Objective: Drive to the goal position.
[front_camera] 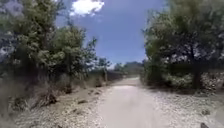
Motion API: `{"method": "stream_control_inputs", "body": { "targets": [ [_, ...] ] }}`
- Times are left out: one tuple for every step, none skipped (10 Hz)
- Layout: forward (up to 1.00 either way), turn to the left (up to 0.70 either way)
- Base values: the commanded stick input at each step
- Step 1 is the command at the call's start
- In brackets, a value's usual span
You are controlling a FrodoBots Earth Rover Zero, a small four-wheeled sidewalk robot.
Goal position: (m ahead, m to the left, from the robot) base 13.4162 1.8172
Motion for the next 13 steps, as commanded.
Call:
{"method": "stream_control_inputs", "body": {
  "targets": [
    [0.45, 0.0],
    [0.45, 0.0],
    [0.45, 0.0],
    [0.45, 0.0],
    [0.45, 0.0],
    [0.45, 0.0],
    [0.45, 0.0],
    [0.45, 0.0],
    [0.45, 0.0],
    [0.45, 0.0],
    [0.45, 0.0],
    [0.45, 0.0],
    [0.45, 0.0]
  ]
}}
